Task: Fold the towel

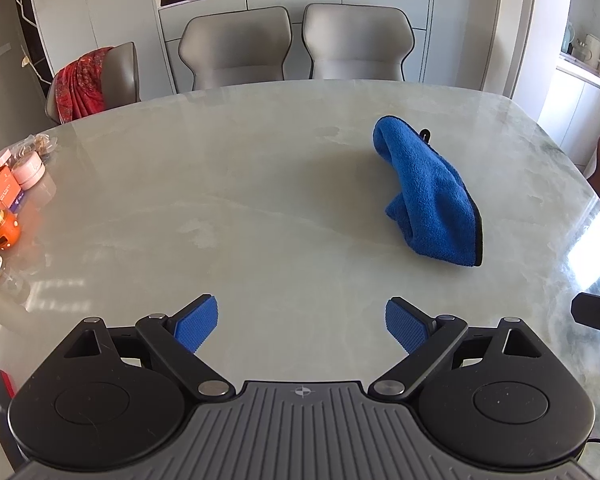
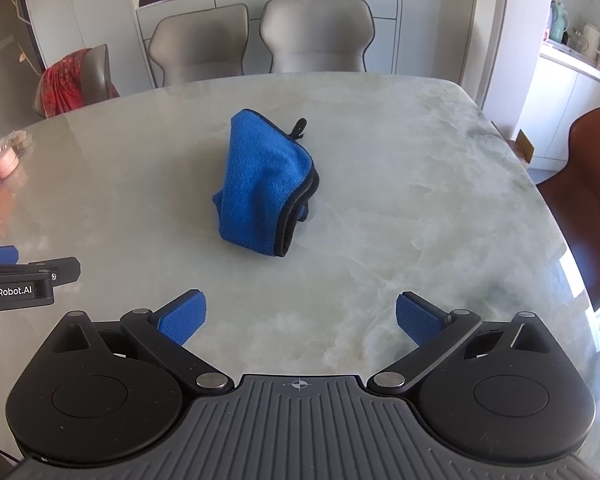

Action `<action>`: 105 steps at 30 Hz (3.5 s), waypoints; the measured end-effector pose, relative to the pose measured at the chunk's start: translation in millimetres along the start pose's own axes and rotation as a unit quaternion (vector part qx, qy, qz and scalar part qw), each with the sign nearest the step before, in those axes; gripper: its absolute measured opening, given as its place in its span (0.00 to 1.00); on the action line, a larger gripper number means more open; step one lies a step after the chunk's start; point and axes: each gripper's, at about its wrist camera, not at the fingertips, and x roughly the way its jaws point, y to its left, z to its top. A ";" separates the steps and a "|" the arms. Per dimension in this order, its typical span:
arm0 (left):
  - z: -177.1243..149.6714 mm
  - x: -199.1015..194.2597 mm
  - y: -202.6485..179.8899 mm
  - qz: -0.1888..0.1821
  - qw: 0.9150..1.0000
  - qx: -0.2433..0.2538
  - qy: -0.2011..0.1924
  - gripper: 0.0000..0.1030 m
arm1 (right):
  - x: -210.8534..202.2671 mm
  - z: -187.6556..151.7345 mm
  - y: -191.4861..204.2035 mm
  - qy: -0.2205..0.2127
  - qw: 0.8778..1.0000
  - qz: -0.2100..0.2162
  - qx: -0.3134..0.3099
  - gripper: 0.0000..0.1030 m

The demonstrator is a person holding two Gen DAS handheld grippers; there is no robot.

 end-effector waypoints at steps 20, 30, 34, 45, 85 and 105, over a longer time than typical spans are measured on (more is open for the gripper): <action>79.7 31.2 7.1 -0.061 0.994 0.073 -0.054 0.91 | 23.6 56.7 -18.6 -0.066 0.996 0.052 -0.014 0.99; 129.8 57.9 3.4 -0.130 0.975 0.149 -0.099 0.91 | 49.1 88.8 -29.8 -0.084 0.991 0.094 -0.038 0.85; 147.2 80.1 -5.4 -0.144 0.959 0.209 -0.126 0.91 | 63.3 95.6 -30.1 -0.081 0.990 0.101 -0.051 0.80; 175.0 143.1 -23.2 -0.240 0.923 0.289 -0.080 0.92 | 101.1 109.5 -32.9 -0.064 0.990 0.117 -0.051 0.86; 186.8 240.1 -44.5 -0.286 0.901 0.325 -0.017 0.92 | 241.3 113.3 -43.3 0.007 0.992 0.085 0.089 0.49; 199.7 242.5 -49.9 -0.313 0.882 0.352 -0.019 0.91 | 191.2 113.1 -35.6 -0.074 0.982 0.176 0.012 0.08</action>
